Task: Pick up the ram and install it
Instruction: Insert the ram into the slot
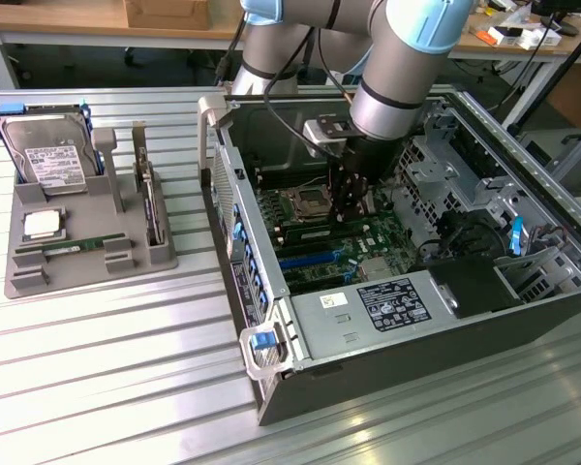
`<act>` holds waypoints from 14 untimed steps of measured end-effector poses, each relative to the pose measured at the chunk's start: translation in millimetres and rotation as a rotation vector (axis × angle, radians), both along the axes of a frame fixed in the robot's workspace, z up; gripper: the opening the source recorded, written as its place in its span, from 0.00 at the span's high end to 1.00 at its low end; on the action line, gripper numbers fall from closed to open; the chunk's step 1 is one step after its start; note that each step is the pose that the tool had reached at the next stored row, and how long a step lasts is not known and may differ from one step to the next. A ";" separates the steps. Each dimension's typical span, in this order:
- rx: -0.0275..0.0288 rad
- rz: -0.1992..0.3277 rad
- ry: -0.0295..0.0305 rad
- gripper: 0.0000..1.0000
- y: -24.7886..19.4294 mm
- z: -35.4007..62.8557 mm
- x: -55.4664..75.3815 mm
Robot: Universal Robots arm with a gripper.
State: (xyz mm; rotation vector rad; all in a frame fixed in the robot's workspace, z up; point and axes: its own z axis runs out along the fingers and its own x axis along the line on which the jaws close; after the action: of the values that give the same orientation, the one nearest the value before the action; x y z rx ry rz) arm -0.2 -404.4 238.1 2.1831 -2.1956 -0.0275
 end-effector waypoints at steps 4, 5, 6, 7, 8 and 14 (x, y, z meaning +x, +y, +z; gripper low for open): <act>0.0004 0.002 -0.0002 0.89 0.8 6.4 5.6; 0.0002 0.003 0.0037 0.89 0.7 6.4 14.4; 0.0003 0.004 0.0089 0.89 0.6 6.3 24.7; 0.0003 0.004 0.0139 0.89 0.6 6.1 32.6; 0.0004 0.004 0.0165 0.89 0.6 6.0 37.1; 0.0003 0.004 0.0357 0.89 0.7 11.3 97.6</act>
State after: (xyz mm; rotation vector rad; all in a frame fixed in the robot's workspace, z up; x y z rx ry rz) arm 97.4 -403.7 249.4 2.1695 -2.1729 -0.0661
